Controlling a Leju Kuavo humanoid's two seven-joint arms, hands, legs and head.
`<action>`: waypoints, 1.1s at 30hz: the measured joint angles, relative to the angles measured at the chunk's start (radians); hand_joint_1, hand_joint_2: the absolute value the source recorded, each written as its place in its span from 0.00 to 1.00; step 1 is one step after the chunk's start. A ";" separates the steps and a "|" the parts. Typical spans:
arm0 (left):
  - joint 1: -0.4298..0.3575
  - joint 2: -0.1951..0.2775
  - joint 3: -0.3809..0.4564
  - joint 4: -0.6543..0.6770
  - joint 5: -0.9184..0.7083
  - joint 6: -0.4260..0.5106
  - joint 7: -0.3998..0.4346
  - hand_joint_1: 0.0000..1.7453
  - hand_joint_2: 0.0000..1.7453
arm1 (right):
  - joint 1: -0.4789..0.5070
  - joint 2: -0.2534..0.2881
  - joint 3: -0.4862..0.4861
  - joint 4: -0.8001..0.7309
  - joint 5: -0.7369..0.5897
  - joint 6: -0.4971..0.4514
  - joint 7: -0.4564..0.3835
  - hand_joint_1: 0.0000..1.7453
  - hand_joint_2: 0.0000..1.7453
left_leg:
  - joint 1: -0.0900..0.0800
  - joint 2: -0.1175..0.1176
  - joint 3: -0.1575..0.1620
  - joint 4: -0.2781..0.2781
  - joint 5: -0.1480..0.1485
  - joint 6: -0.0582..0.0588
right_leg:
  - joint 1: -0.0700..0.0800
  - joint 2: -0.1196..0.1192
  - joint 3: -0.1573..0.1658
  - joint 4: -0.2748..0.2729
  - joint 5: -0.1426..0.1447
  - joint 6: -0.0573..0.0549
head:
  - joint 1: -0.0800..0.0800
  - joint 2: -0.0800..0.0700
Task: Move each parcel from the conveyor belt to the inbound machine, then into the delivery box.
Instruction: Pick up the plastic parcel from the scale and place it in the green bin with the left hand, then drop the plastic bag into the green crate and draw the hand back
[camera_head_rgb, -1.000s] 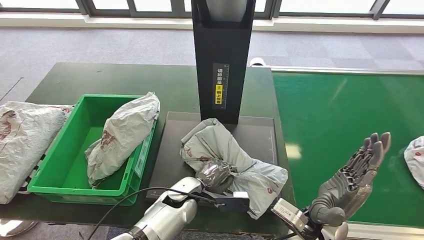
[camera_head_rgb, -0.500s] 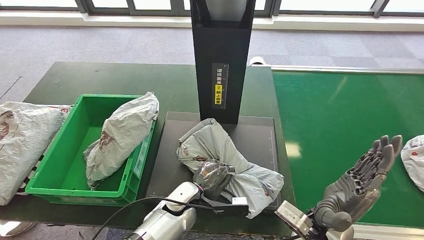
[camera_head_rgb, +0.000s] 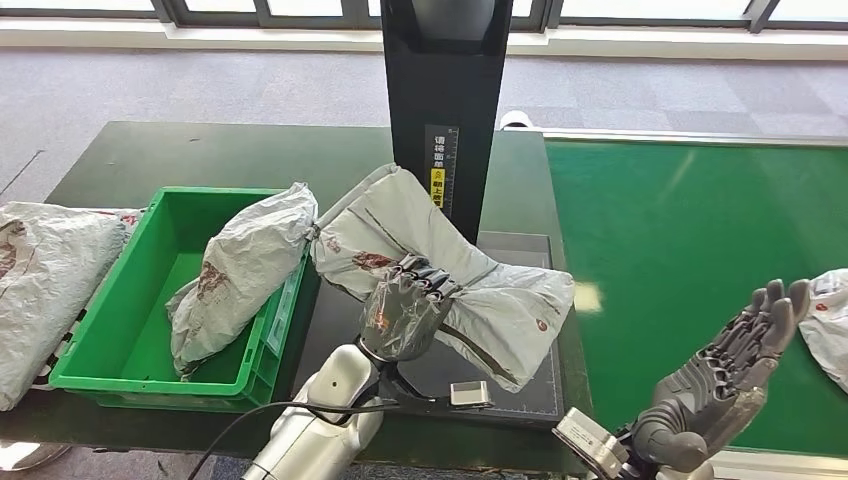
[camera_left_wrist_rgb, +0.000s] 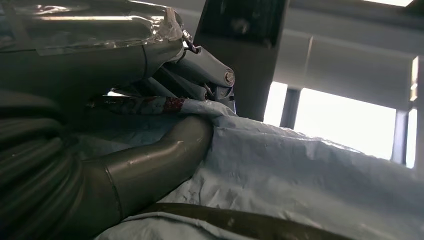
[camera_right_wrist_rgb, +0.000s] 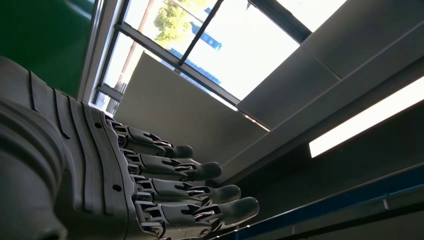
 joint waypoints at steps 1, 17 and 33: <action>0.007 0.002 0.002 -0.036 -0.008 0.000 -0.010 1.00 1.00 | 0.000 0.000 -0.001 0.000 -0.001 0.000 0.000 0.00 0.00 | 0.000 0.000 0.000 0.000 0.000 0.000 | 0.000 0.000 0.000 0.000 0.000 0.000 | 0.000 0.000; 0.052 0.015 0.092 -0.286 -0.038 0.000 0.008 1.00 1.00 | 0.012 0.004 -0.045 -0.011 -0.009 0.000 0.001 0.00 0.00 | 0.000 0.000 0.000 0.000 0.000 0.000 | 0.000 0.000 0.000 0.000 0.000 0.000 | 0.000 0.000; 0.100 0.019 0.454 -0.420 0.030 0.001 -0.048 1.00 1.00 | 0.030 0.006 -0.048 -0.017 -0.012 0.000 0.001 0.00 0.00 | 0.000 0.001 -0.001 0.000 0.000 0.000 | 0.000 0.002 -0.002 0.000 0.000 0.000 | 0.000 0.000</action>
